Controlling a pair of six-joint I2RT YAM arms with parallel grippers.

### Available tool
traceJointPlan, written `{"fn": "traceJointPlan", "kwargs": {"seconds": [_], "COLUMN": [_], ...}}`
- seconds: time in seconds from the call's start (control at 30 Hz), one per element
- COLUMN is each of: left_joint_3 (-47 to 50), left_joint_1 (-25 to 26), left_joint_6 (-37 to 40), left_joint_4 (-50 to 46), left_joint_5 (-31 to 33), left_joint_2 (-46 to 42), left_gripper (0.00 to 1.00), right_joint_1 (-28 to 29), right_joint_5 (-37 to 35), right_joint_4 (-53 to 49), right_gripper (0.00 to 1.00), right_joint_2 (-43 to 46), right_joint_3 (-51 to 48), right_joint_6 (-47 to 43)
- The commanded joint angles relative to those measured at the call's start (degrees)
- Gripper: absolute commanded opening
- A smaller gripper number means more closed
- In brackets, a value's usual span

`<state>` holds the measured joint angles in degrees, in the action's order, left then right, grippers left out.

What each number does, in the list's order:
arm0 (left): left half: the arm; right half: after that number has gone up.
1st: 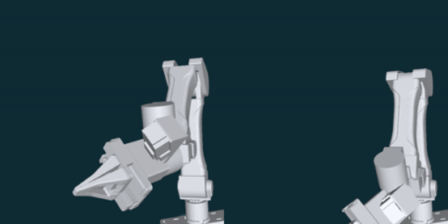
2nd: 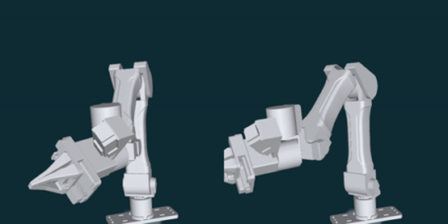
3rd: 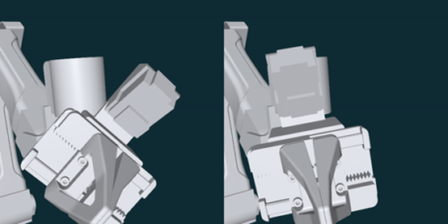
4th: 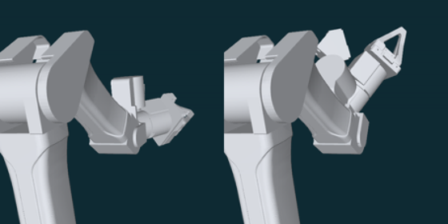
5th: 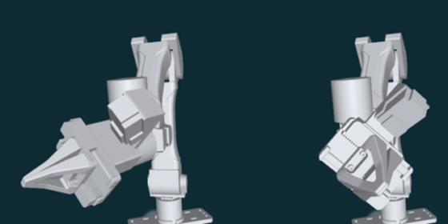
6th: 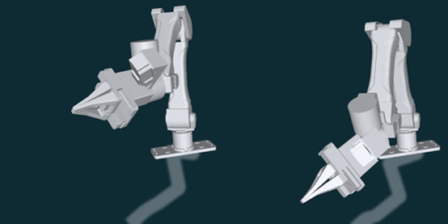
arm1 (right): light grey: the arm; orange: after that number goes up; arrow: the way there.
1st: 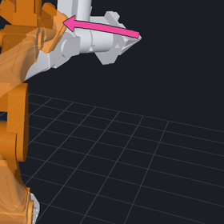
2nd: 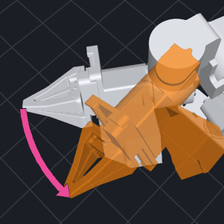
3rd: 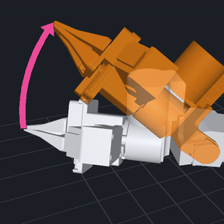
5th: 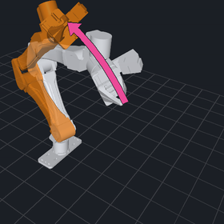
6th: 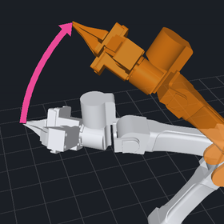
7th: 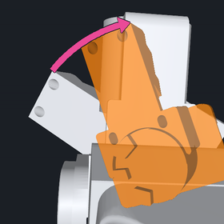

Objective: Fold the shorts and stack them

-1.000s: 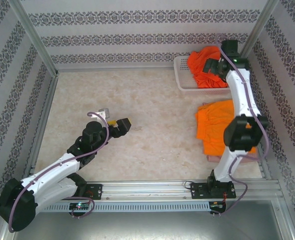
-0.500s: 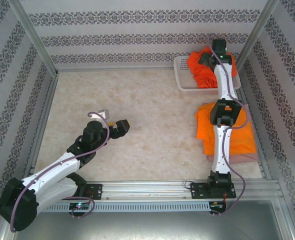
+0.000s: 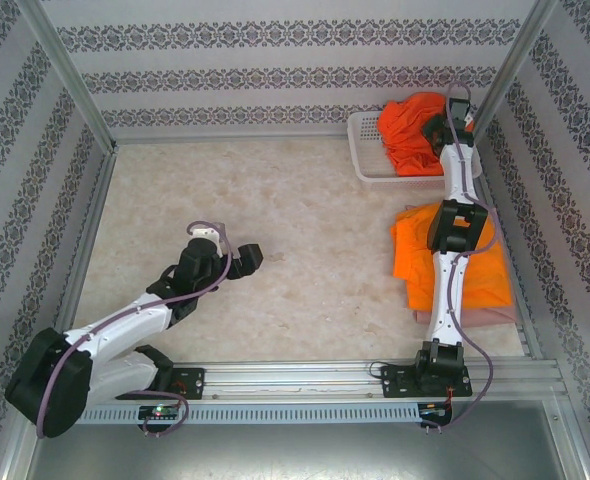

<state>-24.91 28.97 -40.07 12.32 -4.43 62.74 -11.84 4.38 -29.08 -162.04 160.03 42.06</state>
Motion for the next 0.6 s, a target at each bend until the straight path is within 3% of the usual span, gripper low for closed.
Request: {"fn": "traceJointPlan", "kwargs": {"seconds": [0.0,0.2,0.33,0.57], "left_joint_3": [-2.33,-0.99,0.29,1.34], "left_joint_1": [-0.83,-0.98,-1.09,-1.35], "left_joint_6": [0.41,0.77,0.69,0.8], "left_joint_4": [2.52,0.26,-1.07,-3.21], "left_joint_5": [-0.6,0.82,1.62,2.18], "left_joint_2": [-0.53,-5.54,-9.5,-15.31], "left_gripper": [1.0,1.0,1.0,1.0], "right_joint_1": [-0.29,0.15,1.4,6.51], "right_joint_5": [11.7,21.62,24.59,28.05], "right_joint_4": [9.65,19.98,24.52,38.99], "right_gripper": [0.0,0.0,0.0,0.0], "right_joint_2": [-0.06,8.65,17.46,35.57], "right_joint_3": [0.53,-1.57,-6.42,-27.57], "right_joint_6": [10.82,19.04,21.21,25.12]}}
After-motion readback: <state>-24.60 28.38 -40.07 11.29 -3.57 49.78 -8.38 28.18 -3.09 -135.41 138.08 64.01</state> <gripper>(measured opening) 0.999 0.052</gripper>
